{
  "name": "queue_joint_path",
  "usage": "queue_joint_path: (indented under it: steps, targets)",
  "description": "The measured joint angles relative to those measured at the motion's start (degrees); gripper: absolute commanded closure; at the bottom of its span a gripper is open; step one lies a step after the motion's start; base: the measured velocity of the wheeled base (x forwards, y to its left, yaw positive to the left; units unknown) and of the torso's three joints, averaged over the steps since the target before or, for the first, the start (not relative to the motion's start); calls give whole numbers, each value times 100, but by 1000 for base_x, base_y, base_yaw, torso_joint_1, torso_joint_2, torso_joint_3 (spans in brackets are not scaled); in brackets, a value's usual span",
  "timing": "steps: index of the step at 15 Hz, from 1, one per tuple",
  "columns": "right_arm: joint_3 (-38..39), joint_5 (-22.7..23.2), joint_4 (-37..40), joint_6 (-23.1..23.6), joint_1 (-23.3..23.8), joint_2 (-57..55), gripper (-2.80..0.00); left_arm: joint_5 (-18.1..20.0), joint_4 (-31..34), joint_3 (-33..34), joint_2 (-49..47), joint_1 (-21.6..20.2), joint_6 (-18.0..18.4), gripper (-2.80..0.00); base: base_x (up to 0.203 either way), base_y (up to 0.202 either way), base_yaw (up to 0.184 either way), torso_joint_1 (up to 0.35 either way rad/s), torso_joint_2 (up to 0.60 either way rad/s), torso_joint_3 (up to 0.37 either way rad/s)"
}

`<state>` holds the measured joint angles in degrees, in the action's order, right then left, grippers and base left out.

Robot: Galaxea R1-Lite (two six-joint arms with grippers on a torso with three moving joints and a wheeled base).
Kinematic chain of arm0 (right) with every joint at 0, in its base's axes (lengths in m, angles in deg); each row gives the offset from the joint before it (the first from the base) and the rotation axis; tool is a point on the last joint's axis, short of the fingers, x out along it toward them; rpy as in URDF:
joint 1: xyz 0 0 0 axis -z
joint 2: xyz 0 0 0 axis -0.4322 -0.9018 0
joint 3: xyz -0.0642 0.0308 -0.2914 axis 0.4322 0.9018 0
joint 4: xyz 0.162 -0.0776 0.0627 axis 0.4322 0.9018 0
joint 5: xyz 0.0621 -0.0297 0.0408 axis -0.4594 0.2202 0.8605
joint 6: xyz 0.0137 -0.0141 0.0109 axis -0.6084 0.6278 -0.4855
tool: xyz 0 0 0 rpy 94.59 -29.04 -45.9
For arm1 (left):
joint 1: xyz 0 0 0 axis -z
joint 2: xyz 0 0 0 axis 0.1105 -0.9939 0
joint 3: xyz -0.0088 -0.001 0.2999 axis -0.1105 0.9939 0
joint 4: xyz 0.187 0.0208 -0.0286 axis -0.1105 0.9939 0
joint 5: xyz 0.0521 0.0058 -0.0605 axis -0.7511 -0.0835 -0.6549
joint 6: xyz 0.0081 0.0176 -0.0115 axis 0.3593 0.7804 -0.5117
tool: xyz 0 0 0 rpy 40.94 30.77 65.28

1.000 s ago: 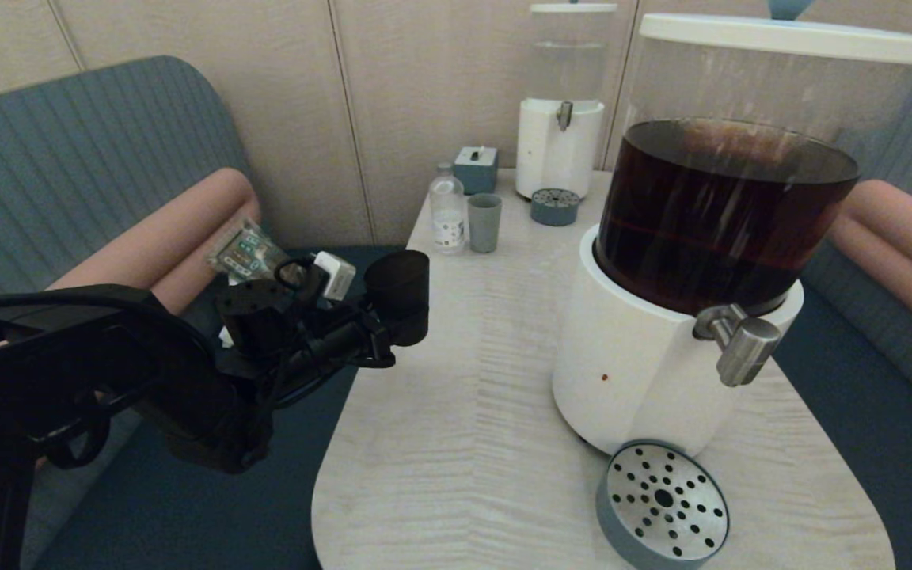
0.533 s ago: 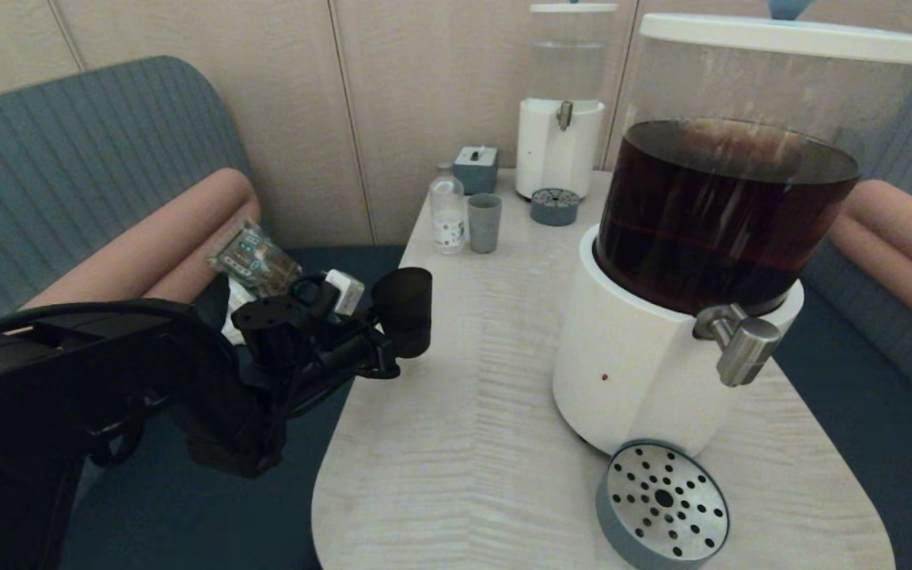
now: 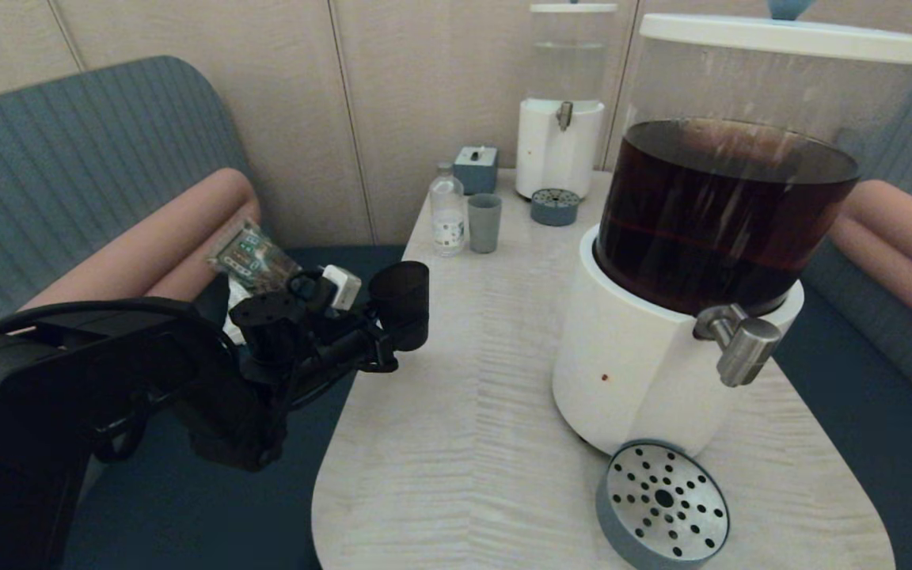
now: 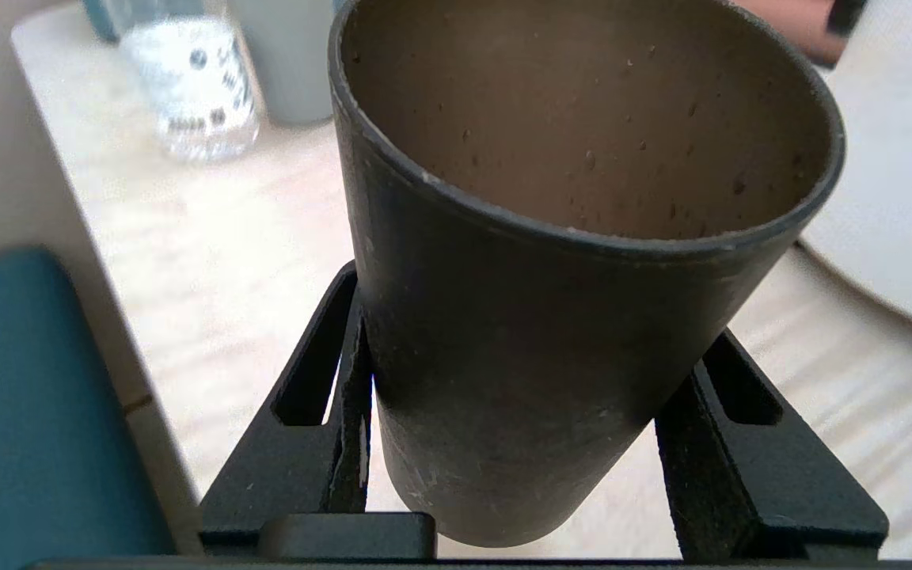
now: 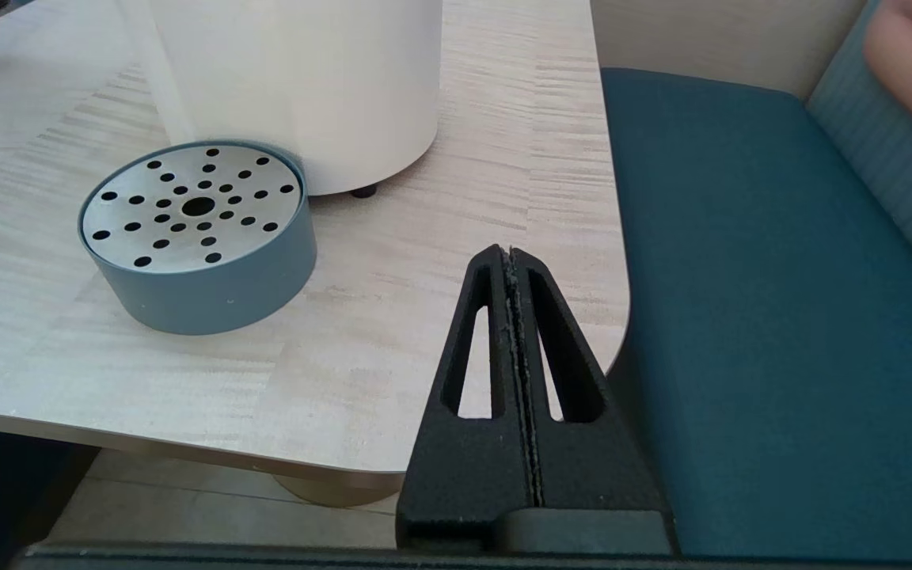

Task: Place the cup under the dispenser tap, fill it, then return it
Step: Place the cup next to the water dispenser

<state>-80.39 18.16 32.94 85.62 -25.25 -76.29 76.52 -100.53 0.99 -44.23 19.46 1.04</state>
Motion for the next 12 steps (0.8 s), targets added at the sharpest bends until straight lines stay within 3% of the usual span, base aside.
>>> queue_joint_path:
  steps: [12]
  targets:
    - [0, 3, 0, -1, -2, 0, 0, -12, 5, -396, -530, 13, -23, 0, 0, 0, 0, 0, 0, 0]
